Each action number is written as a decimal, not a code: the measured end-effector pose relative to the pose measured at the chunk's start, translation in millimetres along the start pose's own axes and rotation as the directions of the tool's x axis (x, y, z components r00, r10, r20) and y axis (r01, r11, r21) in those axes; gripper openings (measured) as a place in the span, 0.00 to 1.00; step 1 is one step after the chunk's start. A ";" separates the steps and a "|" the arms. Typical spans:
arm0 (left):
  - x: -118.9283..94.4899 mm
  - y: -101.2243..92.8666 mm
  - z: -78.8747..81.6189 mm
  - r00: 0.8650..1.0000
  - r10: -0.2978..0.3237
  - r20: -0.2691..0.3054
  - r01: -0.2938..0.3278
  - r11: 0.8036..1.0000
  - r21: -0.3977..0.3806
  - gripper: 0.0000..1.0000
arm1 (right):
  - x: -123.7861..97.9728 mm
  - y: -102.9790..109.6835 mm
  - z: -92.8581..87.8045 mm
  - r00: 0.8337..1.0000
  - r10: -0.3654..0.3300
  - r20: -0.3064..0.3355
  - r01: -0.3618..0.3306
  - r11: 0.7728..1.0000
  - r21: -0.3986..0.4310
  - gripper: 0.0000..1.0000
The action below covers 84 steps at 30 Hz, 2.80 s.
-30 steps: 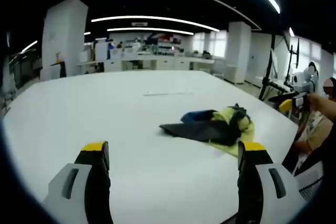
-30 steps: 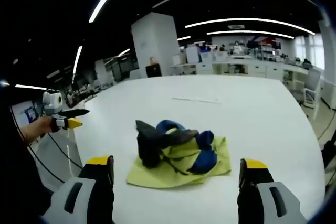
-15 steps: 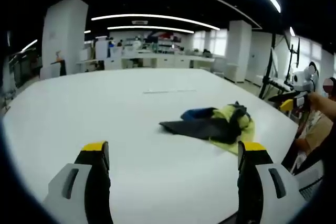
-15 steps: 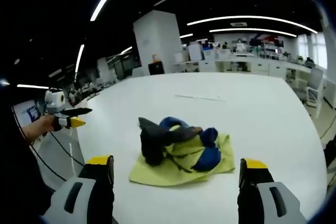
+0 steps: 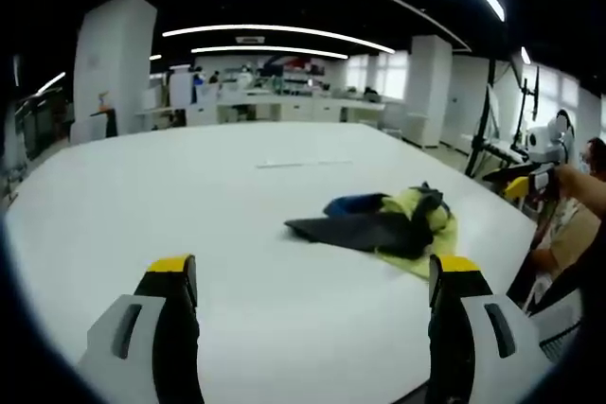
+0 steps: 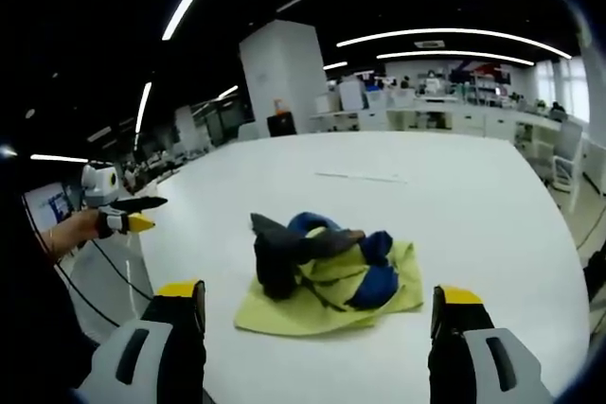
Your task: Fold the garment on the visible template until the final outline fits inside the template.
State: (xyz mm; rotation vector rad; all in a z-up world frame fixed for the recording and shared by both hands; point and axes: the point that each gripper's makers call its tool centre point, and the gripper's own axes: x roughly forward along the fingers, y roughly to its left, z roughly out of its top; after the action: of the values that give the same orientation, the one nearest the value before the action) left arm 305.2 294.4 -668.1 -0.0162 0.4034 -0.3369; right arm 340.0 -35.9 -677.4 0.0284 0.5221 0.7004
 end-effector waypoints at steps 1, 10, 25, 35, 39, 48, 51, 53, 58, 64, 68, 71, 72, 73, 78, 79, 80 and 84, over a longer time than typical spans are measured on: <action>0.2 0.3 0.3 1.000 0.001 0.002 -0.001 1.000 -0.007 0.99 | -0.1 -0.4 -0.1 1.000 -0.001 0.000 0.001 1.000 0.001 0.99; -1.5 2.2 -0.2 1.000 0.004 0.001 -0.004 1.000 -0.016 0.99 | -0.3 -0.8 -1.9 1.000 -0.002 -0.003 0.002 1.000 0.004 0.99; 7.8 -23.2 13.7 0.998 -0.061 0.013 0.061 0.998 0.026 0.97 | 2.4 4.3 3.1 1.000 0.012 0.009 -0.012 1.000 -0.008 0.99; 33.9 -72.1 17.5 0.978 -0.209 -0.013 0.209 0.977 0.049 0.91 | 6.9 5.8 2.7 1.000 0.026 0.003 -0.026 1.000 -0.014 0.99; 43.9 -88.0 19.7 0.967 -0.252 -0.026 0.253 0.965 0.074 0.88 | 8.1 5.4 2.3 1.000 0.029 0.003 -0.029 1.000 -0.012 0.99; 74.4 -116.1 23.8 0.943 -0.330 -0.047 0.333 0.935 0.123 0.81 | 11.0 4.0 -0.8 0.999 0.038 -0.001 -0.038 0.999 -0.010 0.99; 85.4 -122.4 22.4 0.937 -0.342 -0.066 0.348 0.925 0.149 0.80 | 11.9 2.6 -1.3 0.999 0.040 -0.001 -0.040 0.999 -0.009 0.99; 91.5 -127.5 21.7 0.932 -0.354 -0.075 0.361 0.919 0.156 0.78 | 12.4 2.3 -1.8 0.999 0.042 -0.003 -0.042 0.999 -0.008 0.99; 103.8 -137.9 21.4 0.923 -0.375 -0.090 0.385 0.907 0.171 0.68 | 15.5 2.9 -2.7 0.998 0.055 -0.014 -0.055 0.998 -0.014 0.99; 120.9 -157.8 26.3 0.906 -0.412 -0.092 0.422 0.885 0.196 0.62 | 23.6 3.1 -2.7 0.998 0.066 -0.023 -0.067 0.997 -0.025 0.99; 130.5 -169.5 29.6 0.896 -0.434 -0.098 0.444 0.871 0.211 0.57 | 27.6 3.8 -3.8 0.997 0.073 -0.027 -0.074 0.997 -0.025 0.98; 138.7 -176.3 33.6 0.894 -0.435 -0.111 0.448 0.859 0.247 0.50 | 30.9 4.4 -4.3 0.996 0.080 -0.032 -0.080 0.996 -0.024 0.98; 140.4 -178.7 35.2 0.891 -0.440 -0.111 0.453 0.856 0.250 0.50 | 32.2 4.1 -4.3 0.996 0.081 -0.035 -0.082 0.996 -0.025 0.98; 142.3 -180.9 36.3 0.889 -0.443 -0.113 0.457 0.854 0.250 0.50 | 33.4 3.5 -4.3 0.996 0.082 -0.037 -0.083 0.996 -0.027 0.98; 154.6 -193.2 36.2 0.876 -0.458 -0.149 0.481 0.836 0.262 0.43 | 38.2 3.3 -2.4 0.995 0.092 -0.036 -0.093 0.995 -0.032 0.97; 156.4 -195.6 36.0 0.874 -0.461 -0.155 0.486 0.834 0.260 0.40 | 39.1 3.0 -2.5 0.995 0.092 -0.038 -0.093 0.995 -0.035 0.97; 159.3 -199.4 36.0 0.870 -0.466 -0.161 0.493 0.830 0.260 0.38 | 39.8 2.7 -2.8 0.995 0.092 -0.040 -0.093 0.995 -0.036 0.97; 170.2 -213.2 34.8 0.858 -0.478 -0.186 0.512 0.818 0.262 0.35 | 41.9 0.1 -3.3 0.995 0.086 -0.041 -0.088 0.996 -0.032 0.97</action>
State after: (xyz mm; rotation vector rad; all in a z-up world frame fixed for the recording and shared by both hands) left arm 398.1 36.0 -683.7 0.2042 0.4528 -0.9228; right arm 365.3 -10.3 -699.1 0.0056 0.5497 0.7961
